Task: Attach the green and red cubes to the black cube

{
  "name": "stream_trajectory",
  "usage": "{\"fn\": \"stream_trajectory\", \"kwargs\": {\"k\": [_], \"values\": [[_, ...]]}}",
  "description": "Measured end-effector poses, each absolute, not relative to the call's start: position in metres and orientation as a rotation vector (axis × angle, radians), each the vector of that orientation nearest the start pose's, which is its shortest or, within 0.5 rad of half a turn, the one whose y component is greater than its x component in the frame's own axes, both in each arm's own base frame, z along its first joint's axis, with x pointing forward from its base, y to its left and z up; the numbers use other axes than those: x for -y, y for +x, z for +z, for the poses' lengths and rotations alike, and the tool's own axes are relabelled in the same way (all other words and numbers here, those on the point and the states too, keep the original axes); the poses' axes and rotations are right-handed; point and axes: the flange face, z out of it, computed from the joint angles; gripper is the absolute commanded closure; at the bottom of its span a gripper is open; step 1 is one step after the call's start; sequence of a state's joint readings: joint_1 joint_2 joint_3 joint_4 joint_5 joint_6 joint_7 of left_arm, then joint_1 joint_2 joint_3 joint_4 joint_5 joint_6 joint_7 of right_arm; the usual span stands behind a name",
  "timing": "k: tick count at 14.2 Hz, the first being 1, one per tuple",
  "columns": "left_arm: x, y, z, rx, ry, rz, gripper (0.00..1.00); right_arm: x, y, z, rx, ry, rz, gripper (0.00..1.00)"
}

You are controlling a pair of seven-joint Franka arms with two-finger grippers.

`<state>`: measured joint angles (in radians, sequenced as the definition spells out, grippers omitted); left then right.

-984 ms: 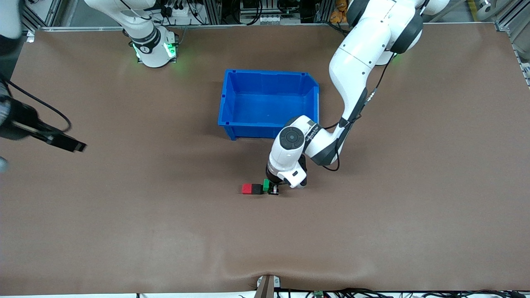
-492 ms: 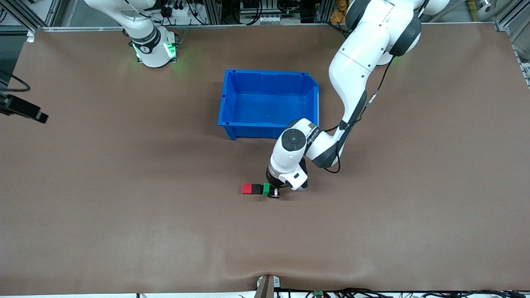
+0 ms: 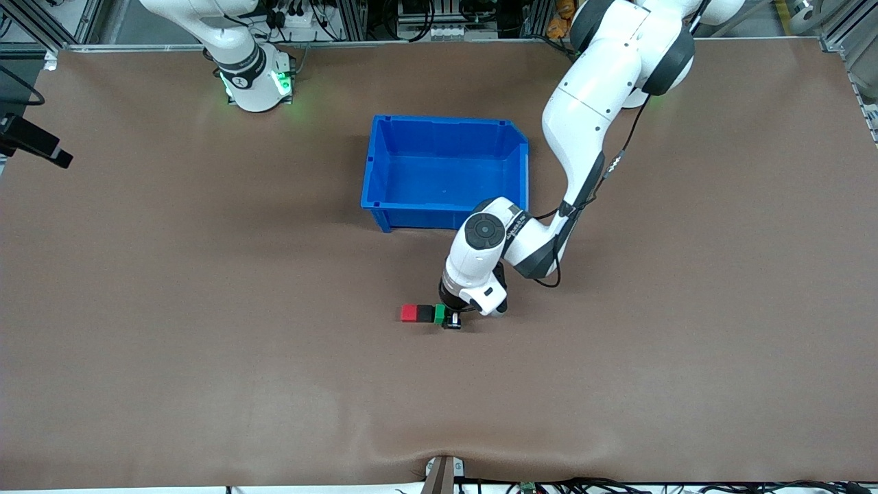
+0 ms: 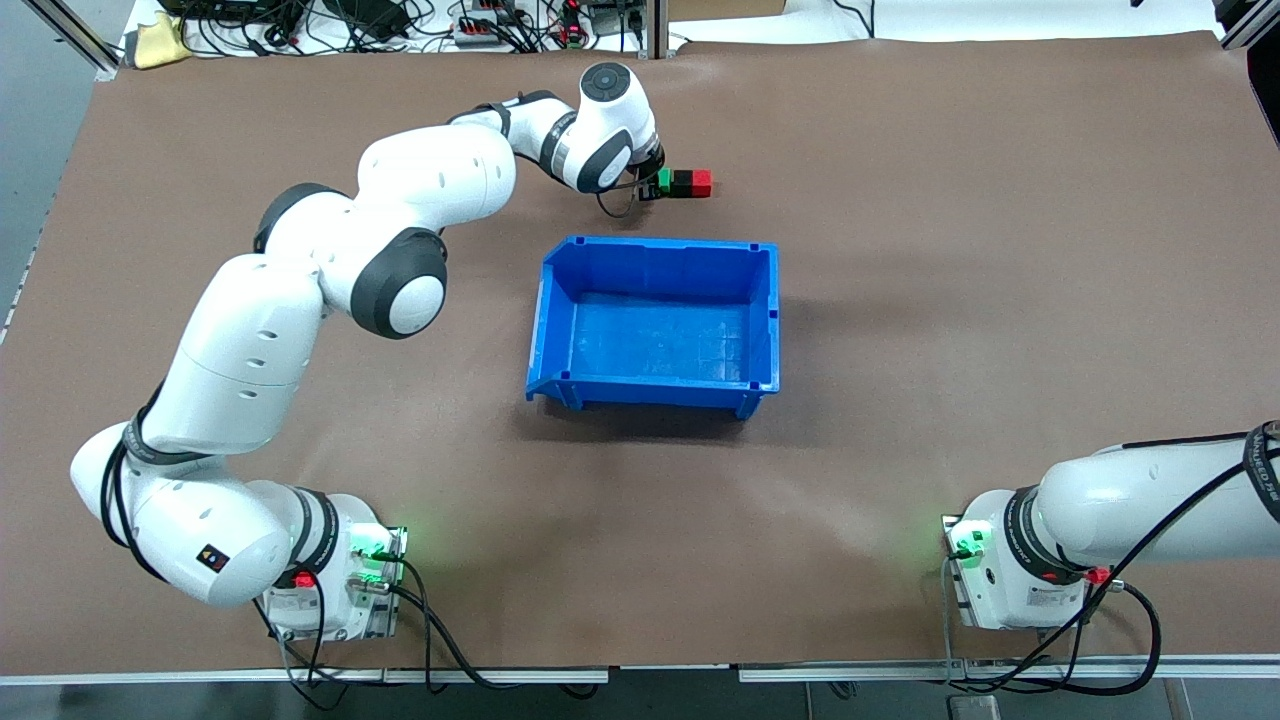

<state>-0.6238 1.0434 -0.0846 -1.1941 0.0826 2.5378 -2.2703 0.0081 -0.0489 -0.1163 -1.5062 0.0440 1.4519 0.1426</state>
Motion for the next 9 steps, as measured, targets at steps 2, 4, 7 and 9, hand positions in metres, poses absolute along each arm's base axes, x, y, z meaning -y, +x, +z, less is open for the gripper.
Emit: {"fn": "stream_trajectory", "kwargs": {"k": [2,4,7,9], "values": [[0.4943,0.6078,0.1736,2.416,-2.457,-0.027,0.76,0.0499,0.5288,0.6786,-0.368,-3.075,-0.024,0.0],[0.4943,0.6079,0.1736,2.416,-2.457,-0.028,0.4,0.0476,0.5315,0.6829,-0.361,-3.08,-0.041,0.0],[0.4943,0.609,0.1723,2.42,-2.467,-0.043,0.0,0.0464,0.5336,0.6816,-0.358,-3.083,-0.038,0.0],[0.4964,0.6076,0.1702,2.413,-2.474,-0.056,0.0,0.0465,0.5343,0.6792,-0.359,-3.084,-0.025,0.0]]}}
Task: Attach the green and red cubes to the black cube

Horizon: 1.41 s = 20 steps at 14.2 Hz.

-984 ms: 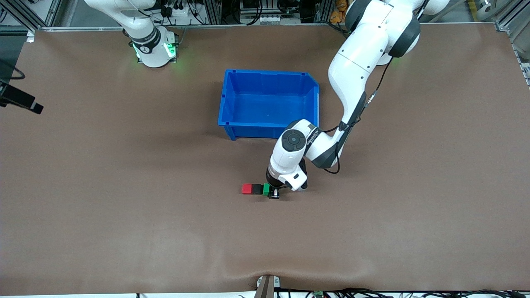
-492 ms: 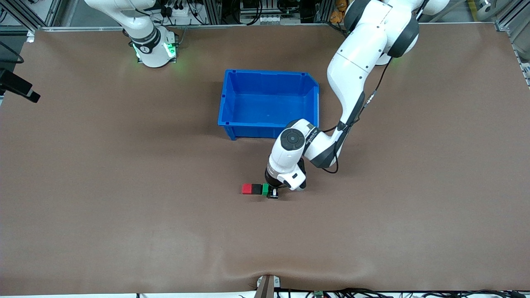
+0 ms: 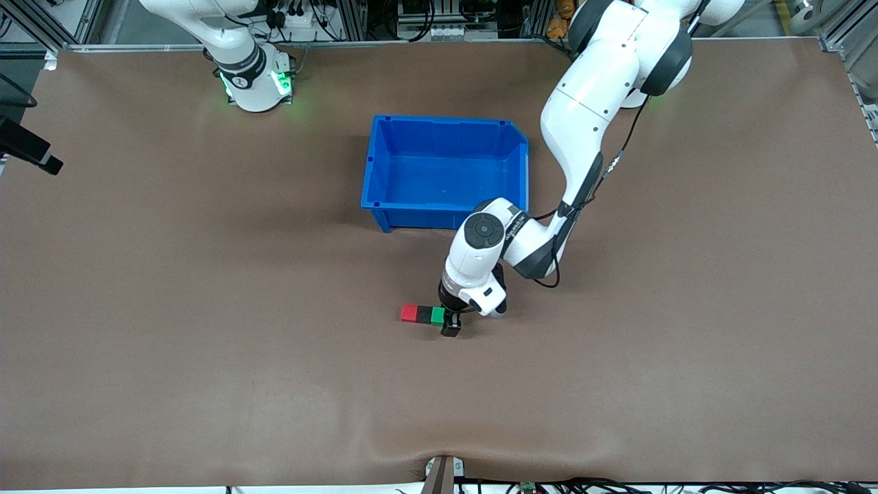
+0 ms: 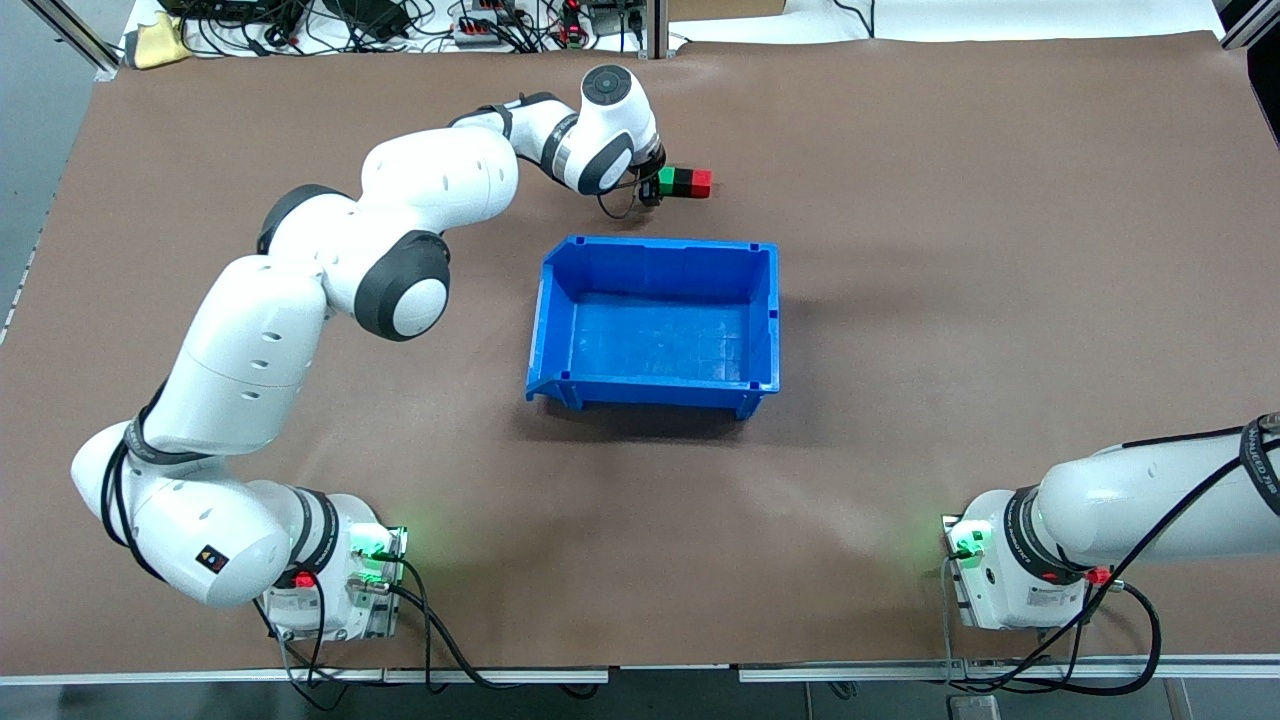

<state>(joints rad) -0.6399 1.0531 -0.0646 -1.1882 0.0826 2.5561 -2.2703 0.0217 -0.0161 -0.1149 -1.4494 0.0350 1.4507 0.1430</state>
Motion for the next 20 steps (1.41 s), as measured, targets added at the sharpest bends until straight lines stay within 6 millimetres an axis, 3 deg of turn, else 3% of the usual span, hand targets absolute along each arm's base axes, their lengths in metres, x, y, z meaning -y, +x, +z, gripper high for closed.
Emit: {"fn": "stream_trajectory", "kwargs": {"k": [5,8,11,13,15,18,20], "values": [[0.498,0.61,0.177,2.411,-2.492,-0.078,0.0,0.047,0.53,0.674,-0.353,-3.09,0.046,0.0],[0.483,0.628,0.214,2.37,-2.496,-0.211,0.0,0.05,0.529,0.674,-0.236,-3.133,0.051,0.0],[0.459,0.647,0.267,2.313,-2.516,-0.303,0.0,0.053,0.529,0.674,-0.174,-3.141,0.052,0.0],[0.436,0.663,0.298,2.235,-2.57,-0.352,0.0,0.051,0.529,0.674,-0.165,-3.141,0.052,0.0],[0.4,0.683,0.326,2.16,-2.61,-0.401,0.0,0.051,0.529,0.674,-0.163,-3.141,0.053,0.0],[0.327,0.71,0.374,1.996,-2.671,-0.459,0.0,0.051,0.529,0.674,-0.164,-3.141,0.056,0.0],[0.278,0.714,0.406,1.878,-2.718,-0.484,0.0,0.052,0.529,0.674,-0.165,-3.141,0.056,0.0]]}}
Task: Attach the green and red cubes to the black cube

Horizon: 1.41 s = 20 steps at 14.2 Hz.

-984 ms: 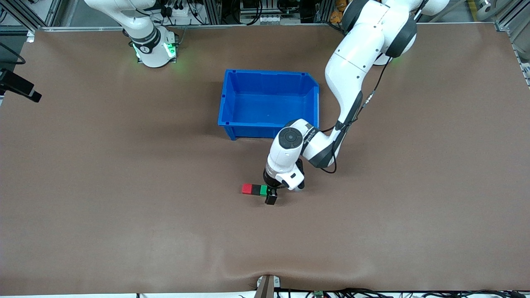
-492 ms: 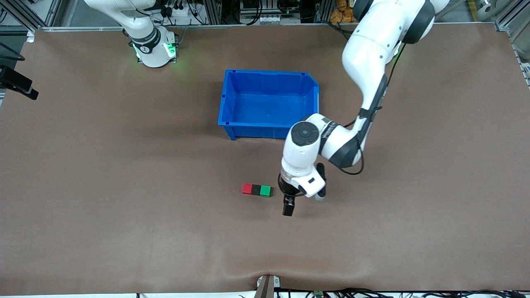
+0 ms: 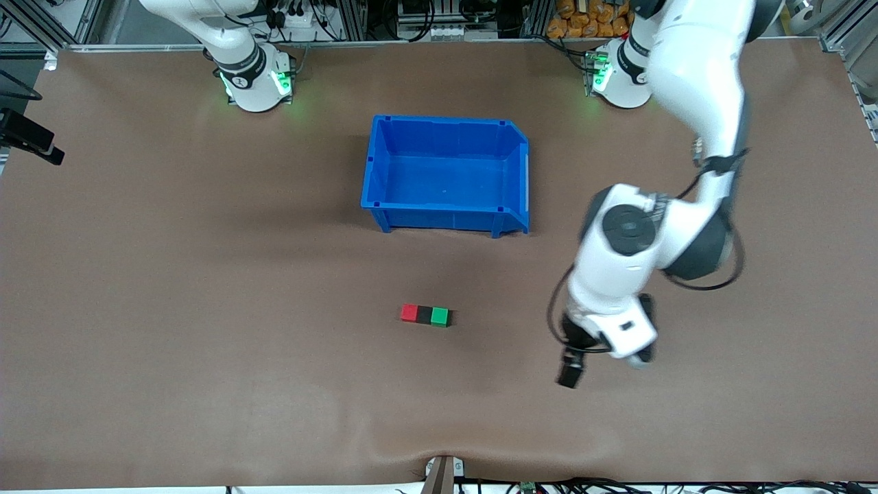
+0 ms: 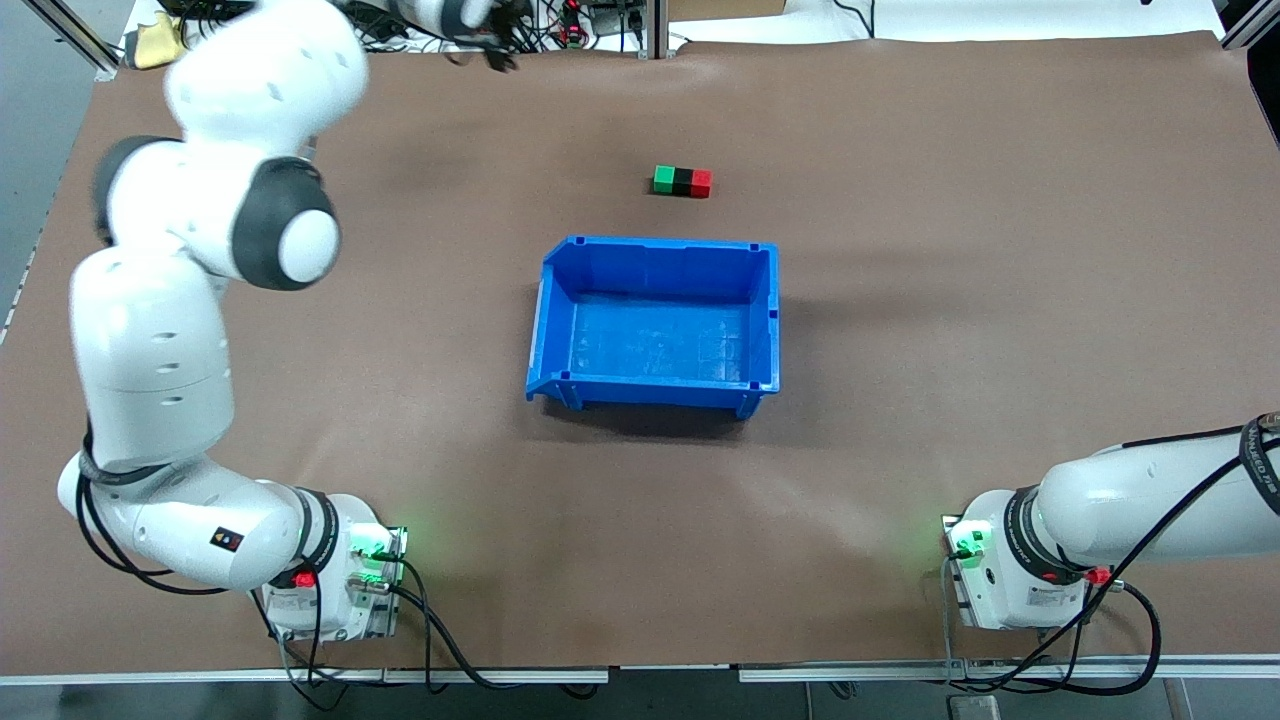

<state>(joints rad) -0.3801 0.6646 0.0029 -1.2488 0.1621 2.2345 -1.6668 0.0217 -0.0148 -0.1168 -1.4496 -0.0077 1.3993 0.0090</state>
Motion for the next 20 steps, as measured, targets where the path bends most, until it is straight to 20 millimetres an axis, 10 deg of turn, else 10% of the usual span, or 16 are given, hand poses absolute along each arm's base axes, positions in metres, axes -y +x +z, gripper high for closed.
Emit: {"fn": "stream_trajectory", "kwargs": {"k": [11,20], "values": [[0.119,0.605,0.546,1.021,-3.049,-0.285,0.0,0.052,0.528,0.673,-0.167,-3.141,0.065,0.0],[0.075,0.544,0.591,0.038,-3.14,-0.026,0.0,0.052,0.528,0.673,-0.167,-3.141,0.067,0.0]]}}
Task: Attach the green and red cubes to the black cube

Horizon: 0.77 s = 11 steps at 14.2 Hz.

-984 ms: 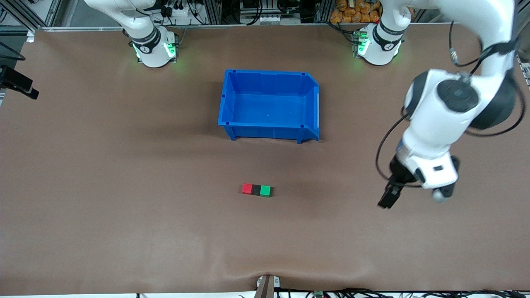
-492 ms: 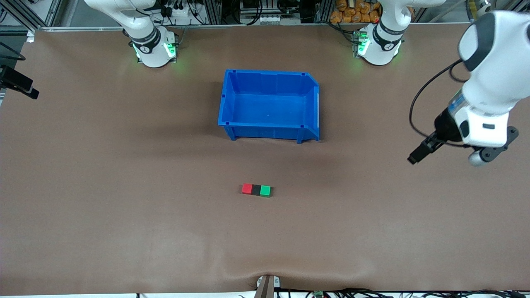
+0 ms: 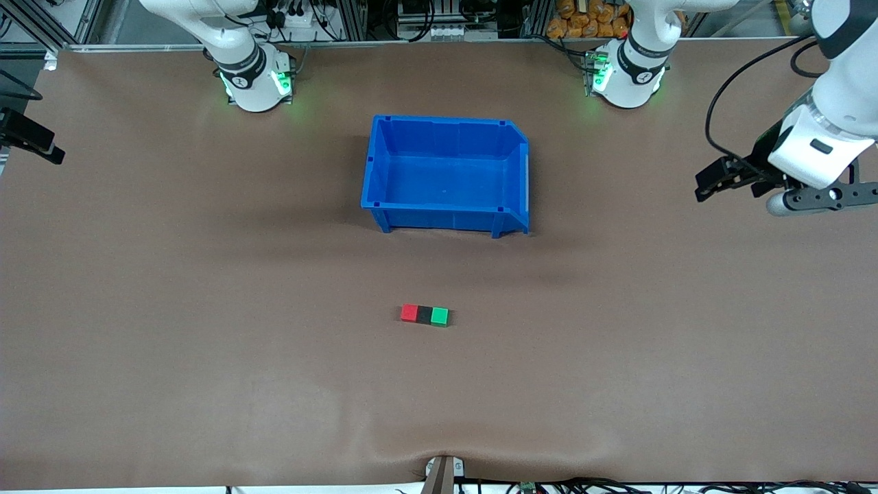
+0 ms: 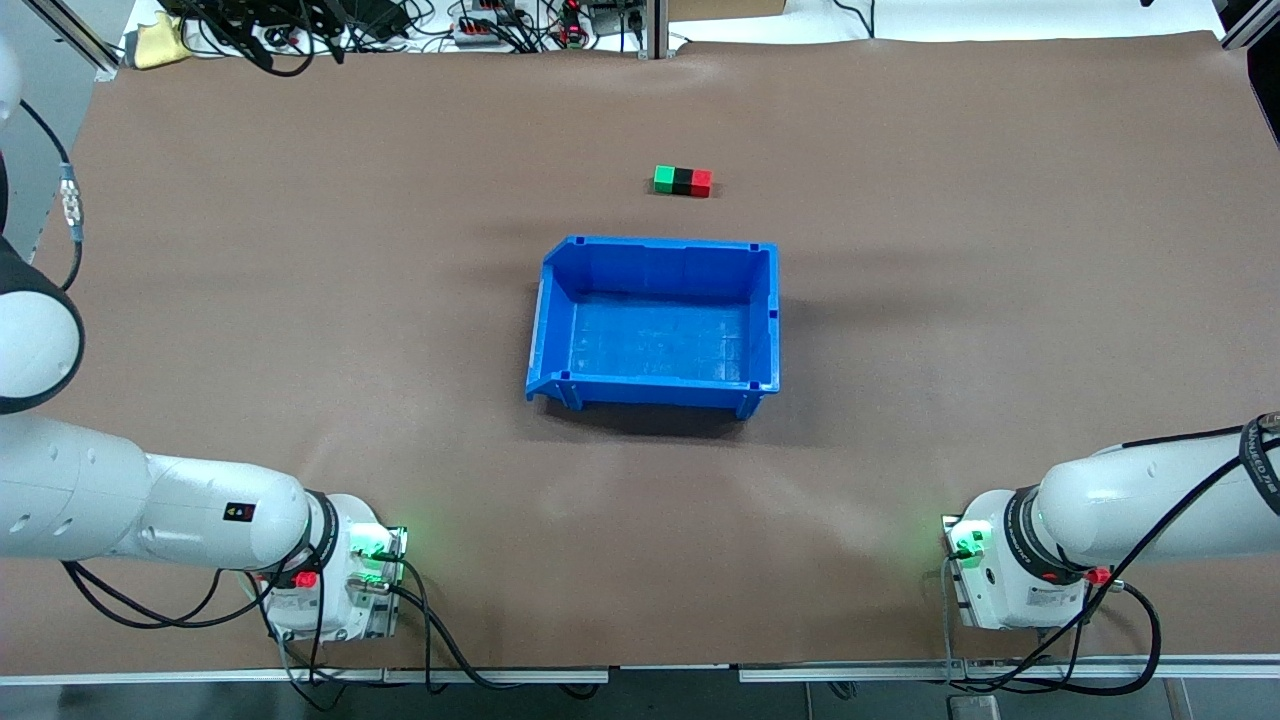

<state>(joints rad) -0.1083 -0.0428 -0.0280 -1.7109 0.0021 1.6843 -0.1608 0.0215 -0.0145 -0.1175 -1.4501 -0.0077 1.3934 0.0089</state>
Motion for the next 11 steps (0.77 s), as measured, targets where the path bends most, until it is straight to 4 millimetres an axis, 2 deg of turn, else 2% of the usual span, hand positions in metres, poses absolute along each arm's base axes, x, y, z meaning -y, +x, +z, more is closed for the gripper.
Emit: {"fn": "stream_trajectory", "kwargs": {"k": [3,5,11], "values": [[0.069,0.536,0.6,-0.202,-3.093,0.043,0.0,0.052,0.528,0.673,-0.166,-3.141,0.067,0.0],[0.065,0.535,0.605,-0.3,-3.067,0.051,0.0,0.052,0.528,0.673,-0.166,-3.141,0.067,0.0],[0.058,0.536,0.631,-0.309,-3.063,-0.006,0.0,0.052,0.528,0.673,-0.166,-3.14,0.069,0.0]]}}
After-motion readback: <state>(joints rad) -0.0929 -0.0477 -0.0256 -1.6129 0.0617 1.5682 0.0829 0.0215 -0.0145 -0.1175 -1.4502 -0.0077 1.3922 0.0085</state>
